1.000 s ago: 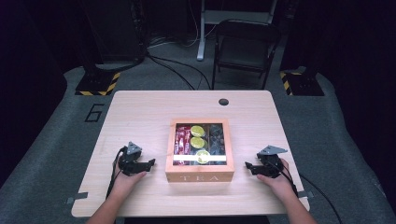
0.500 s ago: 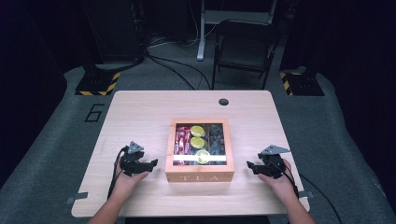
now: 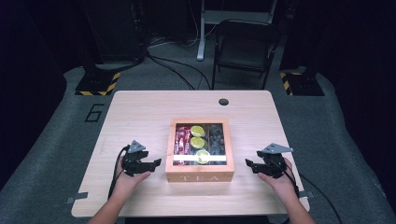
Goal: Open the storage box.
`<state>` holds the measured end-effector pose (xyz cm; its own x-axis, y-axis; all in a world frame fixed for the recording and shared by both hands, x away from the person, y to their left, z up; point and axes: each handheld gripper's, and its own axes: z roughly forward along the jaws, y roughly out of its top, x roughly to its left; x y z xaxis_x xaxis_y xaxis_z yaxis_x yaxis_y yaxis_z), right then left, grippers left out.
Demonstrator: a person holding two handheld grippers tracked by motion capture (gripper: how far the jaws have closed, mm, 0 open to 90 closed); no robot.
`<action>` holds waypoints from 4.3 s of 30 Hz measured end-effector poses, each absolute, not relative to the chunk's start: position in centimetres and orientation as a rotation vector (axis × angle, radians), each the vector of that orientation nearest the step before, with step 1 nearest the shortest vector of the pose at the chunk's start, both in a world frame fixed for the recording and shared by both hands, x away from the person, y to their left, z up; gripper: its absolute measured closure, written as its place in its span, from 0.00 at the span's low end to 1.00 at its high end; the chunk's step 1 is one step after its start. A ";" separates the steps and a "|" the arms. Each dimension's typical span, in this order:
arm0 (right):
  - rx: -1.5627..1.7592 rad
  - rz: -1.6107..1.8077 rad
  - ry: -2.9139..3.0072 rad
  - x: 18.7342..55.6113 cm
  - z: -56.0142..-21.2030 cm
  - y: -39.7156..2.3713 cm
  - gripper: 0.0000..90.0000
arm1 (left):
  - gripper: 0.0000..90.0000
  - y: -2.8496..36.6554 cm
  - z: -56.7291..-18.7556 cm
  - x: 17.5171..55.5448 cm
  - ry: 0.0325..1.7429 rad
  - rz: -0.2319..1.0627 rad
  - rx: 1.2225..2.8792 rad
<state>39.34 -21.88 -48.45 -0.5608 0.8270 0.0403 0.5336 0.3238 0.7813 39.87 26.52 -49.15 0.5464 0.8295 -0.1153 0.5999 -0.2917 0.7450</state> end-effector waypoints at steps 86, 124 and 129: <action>0.921 1.249 2.381 35.3 -46.6 -15.4 0.50 | 0.47 21.5 -46.6 34.4 0.873 0.361 2.031; 0.940 1.330 2.248 37.2 -41.0 -15.5 0.50 | 0.46 21.5 -41.0 35.8 0.867 0.510 1.925; 0.950 1.340 2.232 37.6 -40.5 -15.4 0.49 | 0.46 21.4 -40.4 36.1 0.850 0.538 1.922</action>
<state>37.61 -15.40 -40.47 -0.7051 0.7085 0.0286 0.3583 0.3213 0.8766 36.09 21.45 -40.42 0.6636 0.7478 0.0193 0.3382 -0.3229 0.8840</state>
